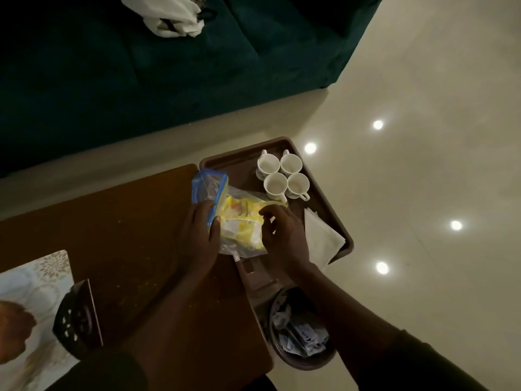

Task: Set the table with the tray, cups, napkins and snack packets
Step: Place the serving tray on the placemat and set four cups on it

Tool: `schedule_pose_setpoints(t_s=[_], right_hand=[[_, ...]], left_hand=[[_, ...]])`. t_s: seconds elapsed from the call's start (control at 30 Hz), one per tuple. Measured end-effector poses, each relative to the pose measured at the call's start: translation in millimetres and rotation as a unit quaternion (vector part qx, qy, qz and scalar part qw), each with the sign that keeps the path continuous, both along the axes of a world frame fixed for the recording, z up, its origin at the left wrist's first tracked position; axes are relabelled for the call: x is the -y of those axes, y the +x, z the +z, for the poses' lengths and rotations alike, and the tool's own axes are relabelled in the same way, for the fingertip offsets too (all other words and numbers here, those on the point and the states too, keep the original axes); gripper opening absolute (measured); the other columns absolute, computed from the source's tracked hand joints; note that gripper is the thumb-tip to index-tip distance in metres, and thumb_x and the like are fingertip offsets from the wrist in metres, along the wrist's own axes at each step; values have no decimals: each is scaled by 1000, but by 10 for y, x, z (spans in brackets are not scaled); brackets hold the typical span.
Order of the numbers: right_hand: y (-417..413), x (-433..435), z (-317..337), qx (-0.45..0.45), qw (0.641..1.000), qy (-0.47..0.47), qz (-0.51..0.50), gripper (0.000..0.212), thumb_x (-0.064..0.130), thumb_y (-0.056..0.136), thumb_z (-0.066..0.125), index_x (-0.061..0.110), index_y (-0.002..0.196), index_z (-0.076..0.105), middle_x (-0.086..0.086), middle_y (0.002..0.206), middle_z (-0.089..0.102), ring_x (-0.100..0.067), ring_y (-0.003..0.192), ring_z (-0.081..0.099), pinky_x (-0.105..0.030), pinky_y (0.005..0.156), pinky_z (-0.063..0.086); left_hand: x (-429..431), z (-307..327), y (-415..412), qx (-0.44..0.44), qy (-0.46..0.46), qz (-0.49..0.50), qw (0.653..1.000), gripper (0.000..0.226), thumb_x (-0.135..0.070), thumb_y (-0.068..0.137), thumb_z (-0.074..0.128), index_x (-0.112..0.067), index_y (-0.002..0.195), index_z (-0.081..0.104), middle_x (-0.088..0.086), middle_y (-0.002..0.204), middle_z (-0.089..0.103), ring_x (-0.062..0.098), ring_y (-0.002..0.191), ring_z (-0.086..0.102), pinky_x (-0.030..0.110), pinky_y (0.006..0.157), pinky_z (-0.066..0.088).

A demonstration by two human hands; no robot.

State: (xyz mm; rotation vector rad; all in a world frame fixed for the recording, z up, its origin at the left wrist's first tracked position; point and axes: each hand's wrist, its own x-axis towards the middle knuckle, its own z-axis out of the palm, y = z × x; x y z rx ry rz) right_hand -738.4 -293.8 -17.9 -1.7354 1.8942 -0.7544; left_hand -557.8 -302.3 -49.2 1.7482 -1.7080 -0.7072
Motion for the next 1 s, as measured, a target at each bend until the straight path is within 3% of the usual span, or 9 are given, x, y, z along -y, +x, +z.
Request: schedule_pose_setpoints(t_s=[0.13, 0.23, 0.37, 0.5, 0.6, 0.77, 0.9, 1.0], right_hand=[[-331, 7, -31, -5, 999, 25, -41, 17, 10, 86, 56, 16, 98, 66, 3, 98, 67, -15, 80, 61, -23, 67, 43], [-549, 113, 2, -17, 998, 31, -59, 15, 10, 86, 56, 15, 96, 67, 0, 95, 67, -17, 80, 62, -30, 68, 48], [-819, 289, 14, -53, 996, 42, -63, 8, 15, 88, 56, 11, 91, 63, -5, 91, 65, -25, 81, 63, -37, 67, 49], [-1005, 545, -26, -52, 992, 87, -71, 32, 26, 88, 60, 10, 115, 57, -10, 116, 63, -30, 100, 62, -41, 79, 52], [-1066, 730, -96, -66, 989, 118, -51, 52, 26, 84, 64, 8, 129, 46, -12, 128, 53, -33, 114, 51, -41, 83, 48], [-1151, 997, -282, -127, 983, 133, -11, 68, 28, 78, 72, 7, 134, 38, -14, 132, 47, -32, 120, 44, -43, 85, 47], [-1165, 1116, -454, -130, 981, 142, -3, 70, 27, 78, 73, 7, 134, 36, -14, 135, 45, -32, 123, 45, -43, 90, 47], [-1170, 1070, -596, -118, 982, 144, -8, 73, 26, 80, 71, 9, 138, 32, -14, 138, 45, -32, 125, 45, -44, 95, 47]], left_hand=[[59, 18, -181, 18, -32, -19, 999, 36, -30, 90, 43, -14, 119, 57, 10, 120, 61, 29, 111, 59, 41, 85, 52], [204, 115, -361, 51, -46, -29, 997, 36, -26, 89, 46, -11, 118, 61, 12, 118, 63, 31, 110, 60, 46, 86, 52], [359, 202, -678, 62, -56, -63, 994, 36, -18, 87, 57, -14, 124, 57, 9, 121, 61, 29, 111, 60, 40, 88, 50], [495, 156, -1045, 50, 7, -69, 996, 49, -20, 88, 63, -15, 135, 48, 6, 133, 52, 25, 119, 54, 41, 87, 52], [632, 75, -1258, 22, 68, -34, 997, 59, -23, 86, 68, -14, 139, 42, 7, 142, 47, 28, 128, 48, 45, 95, 49], [909, -87, -1520, -18, 108, 32, 994, 65, -22, 83, 70, -15, 140, 39, 9, 139, 51, 32, 124, 51, 43, 92, 48], [1048, -271, -1639, 7, 127, 45, 991, 62, -12, 84, 67, -13, 138, 37, 15, 134, 52, 37, 121, 52, 48, 90, 49], [1001, -392, -1719, 2, 130, 42, 991, 60, -6, 84, 64, -13, 137, 37, 17, 133, 50, 37, 122, 50, 44, 89, 47]])
